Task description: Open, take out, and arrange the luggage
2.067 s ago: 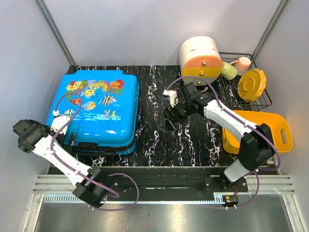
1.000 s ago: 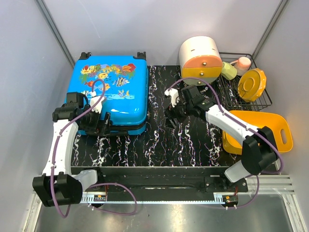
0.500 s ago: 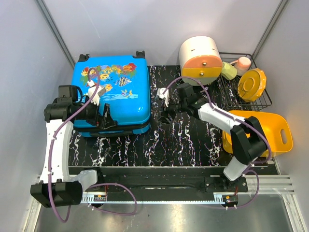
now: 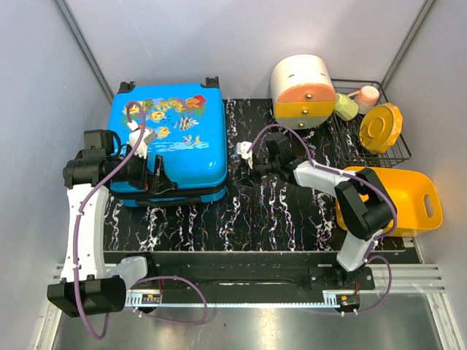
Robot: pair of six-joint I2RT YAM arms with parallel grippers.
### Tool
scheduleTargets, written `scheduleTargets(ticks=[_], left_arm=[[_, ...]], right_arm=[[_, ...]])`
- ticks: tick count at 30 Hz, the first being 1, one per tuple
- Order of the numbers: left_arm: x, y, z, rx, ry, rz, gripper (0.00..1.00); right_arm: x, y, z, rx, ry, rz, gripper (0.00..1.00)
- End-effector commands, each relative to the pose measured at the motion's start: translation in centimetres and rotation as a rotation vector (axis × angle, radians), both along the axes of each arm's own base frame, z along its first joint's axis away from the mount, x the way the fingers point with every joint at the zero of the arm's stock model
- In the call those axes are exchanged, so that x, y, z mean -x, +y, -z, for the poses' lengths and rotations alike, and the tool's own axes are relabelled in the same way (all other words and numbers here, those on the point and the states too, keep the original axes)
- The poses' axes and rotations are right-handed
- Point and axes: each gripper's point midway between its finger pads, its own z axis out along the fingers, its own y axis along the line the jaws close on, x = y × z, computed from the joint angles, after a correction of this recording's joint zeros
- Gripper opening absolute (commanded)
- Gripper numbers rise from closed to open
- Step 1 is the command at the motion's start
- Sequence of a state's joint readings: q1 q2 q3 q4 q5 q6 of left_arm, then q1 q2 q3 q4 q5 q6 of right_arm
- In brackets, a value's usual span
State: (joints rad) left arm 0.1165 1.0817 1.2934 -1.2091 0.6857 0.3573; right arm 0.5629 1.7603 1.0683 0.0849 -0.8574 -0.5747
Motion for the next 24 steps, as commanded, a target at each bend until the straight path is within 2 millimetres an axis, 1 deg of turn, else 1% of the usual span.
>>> scheduleTargets(ticks=[1,6,11,14,19,24], left_arm=[[-0.3,-0.6,-1.3,0.045,-0.056,0.000,0.91],[-0.4,-0.5,-1.3,0.048,-0.057,-0.005,0.91],[-0.5,-0.5,-1.1,0.055,-0.050,-0.004,0.91],[-0.5,-0.8,-1.1,0.069,-0.050,0.003,0.91],[-0.6,-0.9,-0.9,0.085,-0.040,0.000,0.91],[-0.6,-0.9,-0.8,0.091,-0.038,0.001,0.91]], right_arm=[[0.2,1.3,-2.5,-0.121,-0.065,-0.071,0.44],[-0.8,1.8,-2.4,-0.136,-0.052,-0.043,0.43],[-1.2,1.6,-1.0,-0.105,-0.063,-0.030,0.45],[-1.9,1.5,-0.2,-0.084,-0.071,-0.008,0.45],[-2.9,1.7,0.1,-0.069,-0.064,0.013,0.45],[-3.3,2.1,0.4,-0.069,-0.059,0.012,0.46]])
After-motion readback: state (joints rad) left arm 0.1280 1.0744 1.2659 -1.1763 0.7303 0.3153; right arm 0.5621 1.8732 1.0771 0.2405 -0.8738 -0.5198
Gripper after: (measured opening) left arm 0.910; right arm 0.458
